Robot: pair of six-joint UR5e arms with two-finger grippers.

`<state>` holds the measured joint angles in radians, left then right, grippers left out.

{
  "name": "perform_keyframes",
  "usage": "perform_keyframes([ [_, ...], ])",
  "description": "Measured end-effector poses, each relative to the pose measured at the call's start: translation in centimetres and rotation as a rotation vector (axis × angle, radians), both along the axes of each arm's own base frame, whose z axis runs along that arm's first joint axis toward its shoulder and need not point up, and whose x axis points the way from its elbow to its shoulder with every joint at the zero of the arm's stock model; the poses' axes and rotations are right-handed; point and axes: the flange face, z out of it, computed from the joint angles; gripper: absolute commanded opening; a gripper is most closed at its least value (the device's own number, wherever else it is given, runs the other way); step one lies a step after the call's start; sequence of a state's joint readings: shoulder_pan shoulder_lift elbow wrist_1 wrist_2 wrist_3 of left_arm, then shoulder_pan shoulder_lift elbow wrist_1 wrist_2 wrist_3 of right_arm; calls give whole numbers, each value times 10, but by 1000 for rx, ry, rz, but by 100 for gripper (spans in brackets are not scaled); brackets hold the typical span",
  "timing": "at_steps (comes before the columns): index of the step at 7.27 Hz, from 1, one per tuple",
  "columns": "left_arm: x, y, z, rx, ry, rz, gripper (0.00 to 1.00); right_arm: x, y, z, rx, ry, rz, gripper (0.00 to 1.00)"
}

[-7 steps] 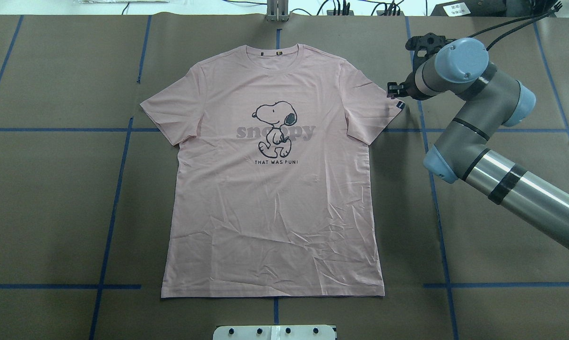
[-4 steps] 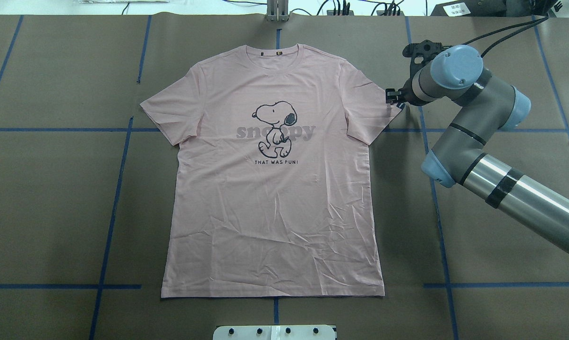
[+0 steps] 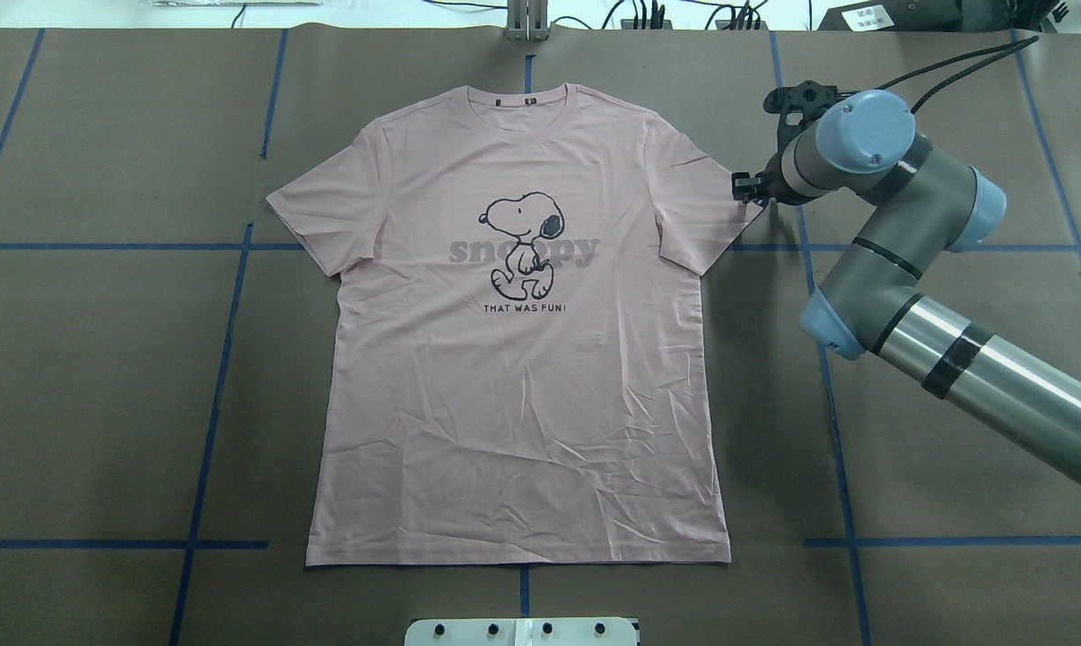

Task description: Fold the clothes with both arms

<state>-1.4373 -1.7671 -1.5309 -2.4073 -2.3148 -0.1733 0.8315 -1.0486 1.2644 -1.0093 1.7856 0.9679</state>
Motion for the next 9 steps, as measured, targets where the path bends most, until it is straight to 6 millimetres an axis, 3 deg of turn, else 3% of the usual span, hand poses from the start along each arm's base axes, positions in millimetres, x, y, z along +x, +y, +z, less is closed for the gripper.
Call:
perform_keyframes([
  [1,0,0,0,0,0,0,100,-1,0,2,-3,3,-1,50],
  [2,0,0,0,0,0,0,100,-1,0,5,-7,6,-1,15],
  [3,0,0,0,1,-1,0,100,-1,0,6,-10,6,2,0],
  [6,0,0,0,1,-1,0,100,-5,-2,-9,-40,-38,52,0],
  [9,0,0,1,-1,-1,0,100,-10,-8,-57,-32,-63,70,0],
])
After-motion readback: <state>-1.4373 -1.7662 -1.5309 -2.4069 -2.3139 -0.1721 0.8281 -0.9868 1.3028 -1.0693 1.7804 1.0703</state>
